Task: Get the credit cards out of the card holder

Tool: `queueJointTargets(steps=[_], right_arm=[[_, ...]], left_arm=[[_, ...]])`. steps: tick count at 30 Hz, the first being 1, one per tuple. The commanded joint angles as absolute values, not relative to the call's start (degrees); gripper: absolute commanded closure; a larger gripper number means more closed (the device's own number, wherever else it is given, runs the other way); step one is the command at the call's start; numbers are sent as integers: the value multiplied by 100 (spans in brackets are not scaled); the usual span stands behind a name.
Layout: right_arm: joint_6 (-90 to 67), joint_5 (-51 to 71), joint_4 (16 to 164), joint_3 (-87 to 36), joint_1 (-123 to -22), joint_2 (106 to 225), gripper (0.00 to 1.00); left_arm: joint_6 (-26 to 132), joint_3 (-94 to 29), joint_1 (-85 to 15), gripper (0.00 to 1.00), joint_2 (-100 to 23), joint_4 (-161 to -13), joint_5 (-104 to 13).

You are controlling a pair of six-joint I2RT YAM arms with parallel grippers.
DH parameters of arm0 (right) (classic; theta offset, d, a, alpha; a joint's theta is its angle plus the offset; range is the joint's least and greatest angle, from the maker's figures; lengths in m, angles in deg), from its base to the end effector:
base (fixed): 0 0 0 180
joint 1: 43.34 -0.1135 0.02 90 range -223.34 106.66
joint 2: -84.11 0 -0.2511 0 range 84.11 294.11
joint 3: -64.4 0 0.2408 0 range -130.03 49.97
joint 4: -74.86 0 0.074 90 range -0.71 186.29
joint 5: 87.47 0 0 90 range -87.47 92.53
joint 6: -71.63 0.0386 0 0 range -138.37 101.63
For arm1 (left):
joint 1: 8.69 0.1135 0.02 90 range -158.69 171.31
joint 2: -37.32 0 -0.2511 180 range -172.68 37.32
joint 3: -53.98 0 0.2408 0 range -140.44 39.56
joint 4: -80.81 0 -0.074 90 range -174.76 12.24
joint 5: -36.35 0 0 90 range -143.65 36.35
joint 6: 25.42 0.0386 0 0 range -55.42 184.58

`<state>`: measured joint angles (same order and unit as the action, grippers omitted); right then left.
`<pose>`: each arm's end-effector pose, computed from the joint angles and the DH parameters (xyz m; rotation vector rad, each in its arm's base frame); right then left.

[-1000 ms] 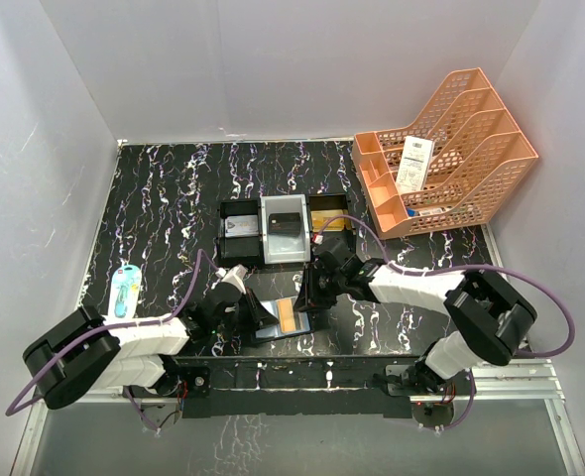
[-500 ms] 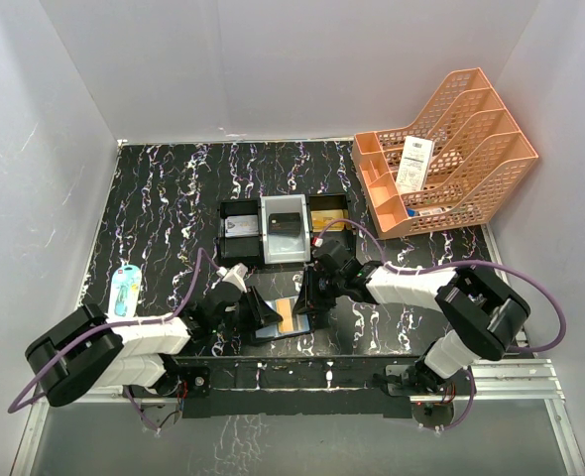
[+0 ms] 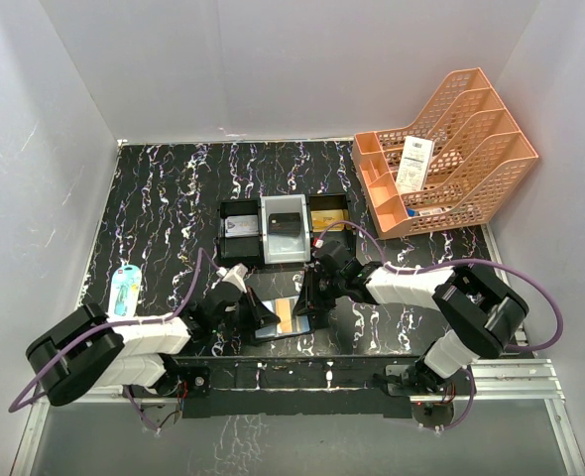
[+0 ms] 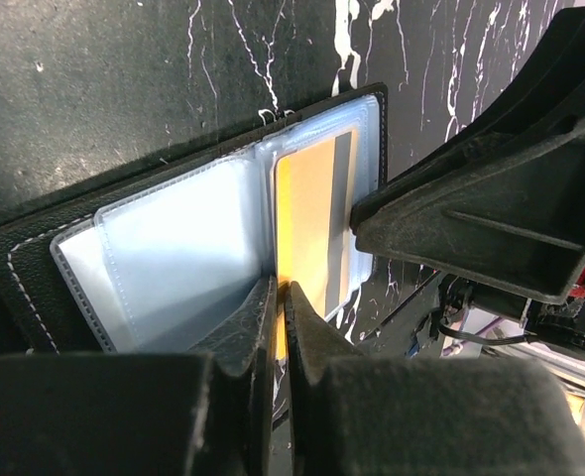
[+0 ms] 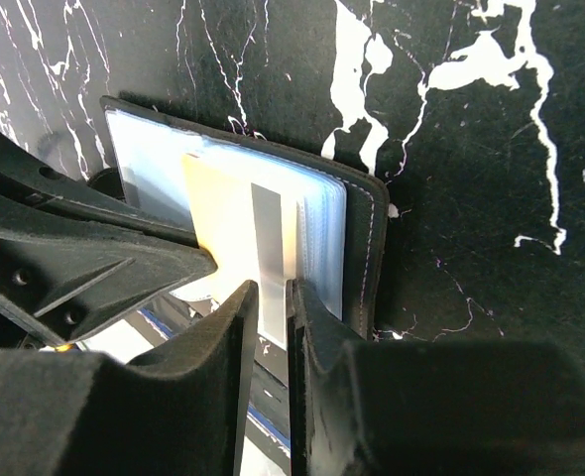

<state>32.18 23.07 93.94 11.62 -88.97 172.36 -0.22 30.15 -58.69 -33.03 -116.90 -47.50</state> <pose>0.1808 0.2041 0.1350 -0.0420 2.8183 1.0099 0.1252 -0.1557 0.1211 -0.2295 2.3487 -1.2432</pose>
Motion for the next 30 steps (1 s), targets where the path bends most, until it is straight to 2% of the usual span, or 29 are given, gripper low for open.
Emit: queueJointTargets(steps=[1,7,15,20,24,27,30], right_arm=[[3123,1818,9644,1150,-8957,17331,83],[3137,1801,9647,1142,-8957,17257,82],[3129,1927,9575,1108,-8957,17276,81],[3129,1967,9544,1111,-8957,17312,82],[3151,2000,9515,1143,-8957,17298,82],[3171,2036,9463,1170,-8957,17304,82],[3185,2086,9403,1194,-8957,17335,82]], left_arm=[[60,3045,-5912,100,-2871,-11359,-4908],[121,3199,-5906,100,-2351,-11113,-5044],[89,3136,-5898,100,-2486,-11090,-5031],[-8,3104,-5900,74,-2820,-11342,-4943],[-66,3067,-5904,66,-3130,-11607,-4840],[-72,3042,-5897,67,-3345,-11838,-4757],[-64,3009,-5899,73,-3559,-12131,-4622]])
